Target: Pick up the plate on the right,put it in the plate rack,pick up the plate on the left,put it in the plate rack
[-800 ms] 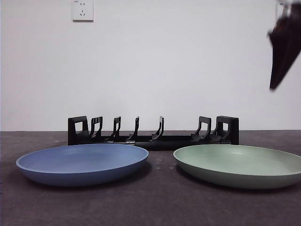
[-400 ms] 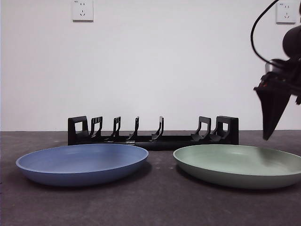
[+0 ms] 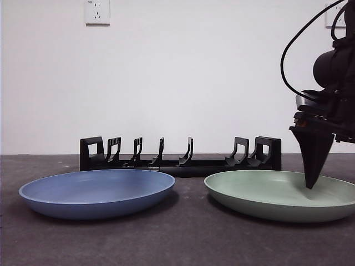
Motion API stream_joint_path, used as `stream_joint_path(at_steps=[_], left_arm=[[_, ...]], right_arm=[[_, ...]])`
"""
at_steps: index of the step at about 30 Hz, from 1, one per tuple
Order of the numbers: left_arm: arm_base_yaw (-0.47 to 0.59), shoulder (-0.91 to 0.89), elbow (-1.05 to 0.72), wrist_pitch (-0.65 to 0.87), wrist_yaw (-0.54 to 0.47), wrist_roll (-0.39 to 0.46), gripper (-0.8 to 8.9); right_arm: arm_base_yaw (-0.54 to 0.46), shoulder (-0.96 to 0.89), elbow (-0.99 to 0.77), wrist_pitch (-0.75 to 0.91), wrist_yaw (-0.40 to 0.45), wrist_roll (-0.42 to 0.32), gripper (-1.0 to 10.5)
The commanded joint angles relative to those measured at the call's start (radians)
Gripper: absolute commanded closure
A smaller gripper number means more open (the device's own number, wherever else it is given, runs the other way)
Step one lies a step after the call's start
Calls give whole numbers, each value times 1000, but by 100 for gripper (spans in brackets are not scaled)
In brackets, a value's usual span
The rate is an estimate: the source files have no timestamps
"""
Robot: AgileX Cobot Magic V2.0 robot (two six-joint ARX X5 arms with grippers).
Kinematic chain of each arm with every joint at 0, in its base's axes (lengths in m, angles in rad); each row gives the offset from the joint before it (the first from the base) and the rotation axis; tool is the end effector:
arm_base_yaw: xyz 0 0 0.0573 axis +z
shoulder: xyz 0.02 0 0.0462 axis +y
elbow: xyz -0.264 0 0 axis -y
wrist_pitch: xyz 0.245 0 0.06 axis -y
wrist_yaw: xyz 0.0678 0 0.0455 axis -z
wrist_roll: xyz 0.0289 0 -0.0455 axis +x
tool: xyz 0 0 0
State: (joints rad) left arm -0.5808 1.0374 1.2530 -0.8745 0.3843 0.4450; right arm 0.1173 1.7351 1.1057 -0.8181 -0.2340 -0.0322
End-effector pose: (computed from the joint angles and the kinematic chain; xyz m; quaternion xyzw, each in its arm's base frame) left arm 0.1504 -0.1117 0.3839 0.2159 0.2171 -0.4993 0.8105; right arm 0.3054 0.0427 0.1730 0.0267 0.6589 0.1416 0.7383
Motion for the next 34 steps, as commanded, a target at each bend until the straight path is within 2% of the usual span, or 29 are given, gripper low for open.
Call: stream_joint_path(at_steps=[1,6,13,21,28,34], left_arm=[[-3,1,1,0,0,11,149],[-4,1,1,0,-13,11,149],[-26,2,1,-6,-19,13,149],[-83,6,1,-30,-63,72,149],[-146,6,1,-29,-86,145,149],[-219,19,1,-28,-192,240,149]], right_arm=[[2,11,3,9,4,5,819],[1,11,3,12,3,-2,959],[1,8,3,27,-1,-2,959],[0,-39,46,-37,-4,-24,959],[0,-140,180,-149,-67,-24,959],[0,-200,361,-284,-134,-24,959]])
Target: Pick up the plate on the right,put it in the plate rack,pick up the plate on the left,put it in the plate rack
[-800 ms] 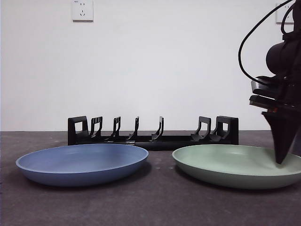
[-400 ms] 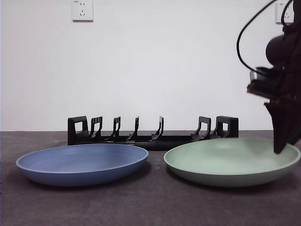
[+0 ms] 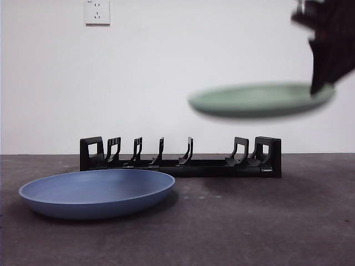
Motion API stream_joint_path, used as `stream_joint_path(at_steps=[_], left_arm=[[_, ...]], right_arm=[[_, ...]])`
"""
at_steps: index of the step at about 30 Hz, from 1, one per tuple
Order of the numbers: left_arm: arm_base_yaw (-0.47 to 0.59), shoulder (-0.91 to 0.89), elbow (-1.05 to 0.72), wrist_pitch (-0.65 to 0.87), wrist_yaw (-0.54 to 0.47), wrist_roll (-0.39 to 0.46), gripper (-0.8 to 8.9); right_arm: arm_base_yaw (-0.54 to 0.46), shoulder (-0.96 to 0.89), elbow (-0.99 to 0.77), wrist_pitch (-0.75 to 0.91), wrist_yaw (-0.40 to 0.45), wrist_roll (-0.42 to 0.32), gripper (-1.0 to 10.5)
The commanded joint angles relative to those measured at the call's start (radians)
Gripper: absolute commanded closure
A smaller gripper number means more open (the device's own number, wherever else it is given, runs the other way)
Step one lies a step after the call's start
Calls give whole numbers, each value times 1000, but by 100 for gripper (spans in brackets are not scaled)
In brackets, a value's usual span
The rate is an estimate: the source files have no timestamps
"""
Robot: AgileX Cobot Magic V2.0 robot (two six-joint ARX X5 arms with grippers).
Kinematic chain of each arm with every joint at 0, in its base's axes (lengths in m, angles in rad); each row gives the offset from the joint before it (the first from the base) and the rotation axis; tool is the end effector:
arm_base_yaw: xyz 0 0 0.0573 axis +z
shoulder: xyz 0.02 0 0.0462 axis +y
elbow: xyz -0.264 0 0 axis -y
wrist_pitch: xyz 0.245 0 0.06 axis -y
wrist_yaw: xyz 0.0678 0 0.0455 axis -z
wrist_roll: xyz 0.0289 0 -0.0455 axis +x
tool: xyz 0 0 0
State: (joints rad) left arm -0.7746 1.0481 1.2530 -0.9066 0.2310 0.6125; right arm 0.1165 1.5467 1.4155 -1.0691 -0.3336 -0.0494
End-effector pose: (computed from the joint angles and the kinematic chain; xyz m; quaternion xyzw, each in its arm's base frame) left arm 0.1306 -0.1370 0.3789 0.3361 0.1792 -0.5313 0.7568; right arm 0.2957 0.0441 0.3062 0.0413 0.5567 0.1980 0.8057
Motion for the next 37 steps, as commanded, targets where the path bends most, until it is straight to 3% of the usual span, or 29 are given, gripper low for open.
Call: stream_joint_path(at_steps=[1,11,21,31,37], left_arm=[[-43,14,1,6,-71,99,149],[-194,98,1,138,-410,311,156],[-233,171,1,217,-442,387,160],[-236,198,1,216,-438,367,633],[-241,198,1,214,-433,333,762]], right_arm=[[1,-16,86,-59,-50,-7,959],[48,-20,286,-227,-121,-4,959],[121,-20,297,-252,-124,19,959],[134,-20,297,-265,-128,20,959],[134,-20,297,-264,-131,20,959]])
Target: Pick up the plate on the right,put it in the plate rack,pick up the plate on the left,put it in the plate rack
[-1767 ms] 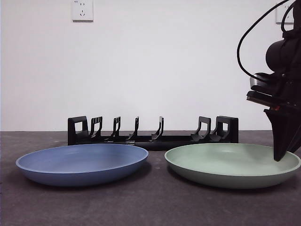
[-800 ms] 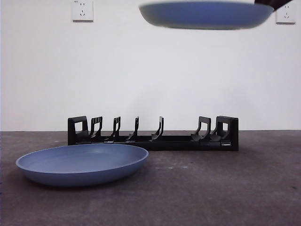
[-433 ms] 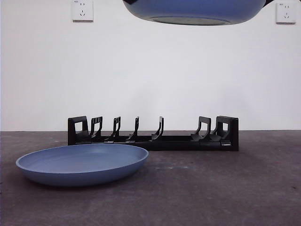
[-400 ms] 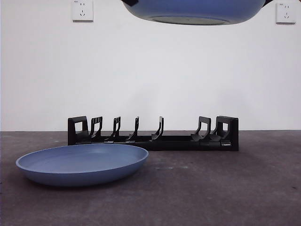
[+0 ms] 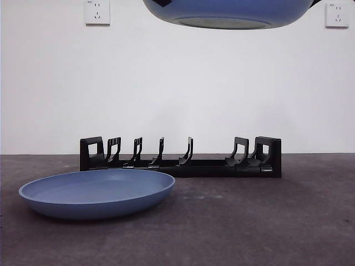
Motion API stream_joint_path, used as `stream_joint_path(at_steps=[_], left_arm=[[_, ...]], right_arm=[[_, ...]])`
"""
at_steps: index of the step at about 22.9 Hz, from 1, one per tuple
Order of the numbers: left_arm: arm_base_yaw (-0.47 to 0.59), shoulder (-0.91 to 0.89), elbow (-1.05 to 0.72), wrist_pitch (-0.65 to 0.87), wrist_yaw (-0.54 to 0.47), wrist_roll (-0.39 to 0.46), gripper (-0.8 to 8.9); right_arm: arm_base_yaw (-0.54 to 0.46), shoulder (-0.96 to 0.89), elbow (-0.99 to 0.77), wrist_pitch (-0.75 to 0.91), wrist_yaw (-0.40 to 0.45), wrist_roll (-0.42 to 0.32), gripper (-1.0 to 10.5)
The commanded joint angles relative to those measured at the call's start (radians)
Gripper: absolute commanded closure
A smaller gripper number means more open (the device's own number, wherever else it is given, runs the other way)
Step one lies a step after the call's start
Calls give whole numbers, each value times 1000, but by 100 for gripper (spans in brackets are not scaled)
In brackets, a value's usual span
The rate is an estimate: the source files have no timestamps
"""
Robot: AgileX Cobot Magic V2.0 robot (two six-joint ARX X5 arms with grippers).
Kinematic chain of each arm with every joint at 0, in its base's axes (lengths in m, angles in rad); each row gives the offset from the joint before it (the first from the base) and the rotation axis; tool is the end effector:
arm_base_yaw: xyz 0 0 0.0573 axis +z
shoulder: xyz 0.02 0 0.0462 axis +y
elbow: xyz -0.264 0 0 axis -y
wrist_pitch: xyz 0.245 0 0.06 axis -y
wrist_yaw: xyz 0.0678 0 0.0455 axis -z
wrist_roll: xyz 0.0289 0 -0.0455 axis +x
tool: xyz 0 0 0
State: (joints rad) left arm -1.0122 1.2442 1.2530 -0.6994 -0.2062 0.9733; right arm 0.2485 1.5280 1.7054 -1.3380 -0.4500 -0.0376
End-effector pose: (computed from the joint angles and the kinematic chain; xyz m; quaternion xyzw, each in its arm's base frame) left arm 0.1396 -0.2121 0.3545 0.5760 0.0728 -0.4560 0.6745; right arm 0.2651 0.0802 0.3835 0.0404 0.5400 0.2964 0.7867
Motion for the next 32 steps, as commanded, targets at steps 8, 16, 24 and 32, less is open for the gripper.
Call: stream_joint_path(at_steps=[8,16,24,32], left_arm=[[-8,2,1,-11,5,-30,822],[-14,2,1,-68,30,-35,822],[-14,2,1,-81,34,-76,822],[-12,2,1,-95,77,-140,822]], right_arm=[[2,-2,7,6,-33,8,959],[2,-2,7,14,-34,8,957],[2,-2,9,64,-39,11,638],[0,-3,38,121,-71,17,563]])
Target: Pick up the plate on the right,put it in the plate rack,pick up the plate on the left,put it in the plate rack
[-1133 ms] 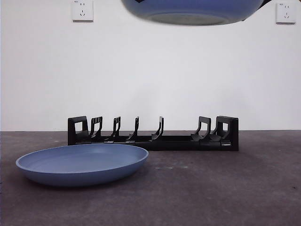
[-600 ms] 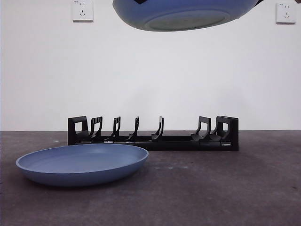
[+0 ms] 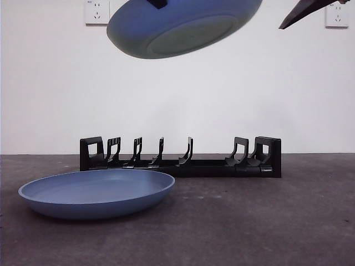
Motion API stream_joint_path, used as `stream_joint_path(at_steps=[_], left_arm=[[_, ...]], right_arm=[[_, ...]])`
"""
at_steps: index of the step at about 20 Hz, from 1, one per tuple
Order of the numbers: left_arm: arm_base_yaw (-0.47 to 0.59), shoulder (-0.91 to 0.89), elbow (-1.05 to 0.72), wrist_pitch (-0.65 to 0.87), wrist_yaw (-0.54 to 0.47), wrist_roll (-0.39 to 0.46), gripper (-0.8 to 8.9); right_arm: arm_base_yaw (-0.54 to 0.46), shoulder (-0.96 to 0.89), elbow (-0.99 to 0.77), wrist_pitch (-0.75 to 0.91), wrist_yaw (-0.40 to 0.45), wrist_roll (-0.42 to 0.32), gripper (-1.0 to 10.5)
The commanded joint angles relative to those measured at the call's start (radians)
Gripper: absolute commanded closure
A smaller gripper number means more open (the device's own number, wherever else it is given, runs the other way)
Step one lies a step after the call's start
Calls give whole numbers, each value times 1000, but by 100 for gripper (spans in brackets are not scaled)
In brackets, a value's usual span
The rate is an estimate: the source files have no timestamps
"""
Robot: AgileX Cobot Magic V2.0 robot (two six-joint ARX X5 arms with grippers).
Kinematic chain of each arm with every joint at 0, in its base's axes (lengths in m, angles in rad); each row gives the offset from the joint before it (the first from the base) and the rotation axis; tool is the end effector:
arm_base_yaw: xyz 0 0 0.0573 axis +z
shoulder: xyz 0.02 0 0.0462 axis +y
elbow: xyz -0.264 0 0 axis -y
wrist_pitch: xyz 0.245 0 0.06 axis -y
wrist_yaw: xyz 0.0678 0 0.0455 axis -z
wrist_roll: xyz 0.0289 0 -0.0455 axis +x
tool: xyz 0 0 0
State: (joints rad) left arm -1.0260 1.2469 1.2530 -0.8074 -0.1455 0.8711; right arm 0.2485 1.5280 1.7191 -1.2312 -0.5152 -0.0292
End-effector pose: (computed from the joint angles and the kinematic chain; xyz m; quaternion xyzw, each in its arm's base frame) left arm 0.1319 -0.2096 0.3460 0.5469 0.1291 -0.4929 0.6643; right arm 0.2726 0.0839 0.3925 0.0543 0.4877 0.3305 0.8062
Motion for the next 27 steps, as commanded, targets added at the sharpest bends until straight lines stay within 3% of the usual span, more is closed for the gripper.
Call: stream_joint_path(at_steps=[1,5,8,11,16,22,27], left_arm=[[5,-1,1,15,25,-45,821],[76,-1,1,53,110,-126,821],[188,-1,1,155,257,-224,822],[341,0,1,330,454,-386,822],[554,60,1,589,656,-668,822],[650,181,1,719,727,-830,822],[696,269,1,809,774,-904,822]], right_arm=[[0,-5,38,18,-6,11,563],[-1,-41,193,66,41,40,563],[-1,-88,324,81,116,56,564],[-1,-142,378,71,139,55,564],[1,-191,378,-67,138,3,566],[1,-191,375,-133,137,-1,566],[1,-191,373,-145,138,-1,567]])
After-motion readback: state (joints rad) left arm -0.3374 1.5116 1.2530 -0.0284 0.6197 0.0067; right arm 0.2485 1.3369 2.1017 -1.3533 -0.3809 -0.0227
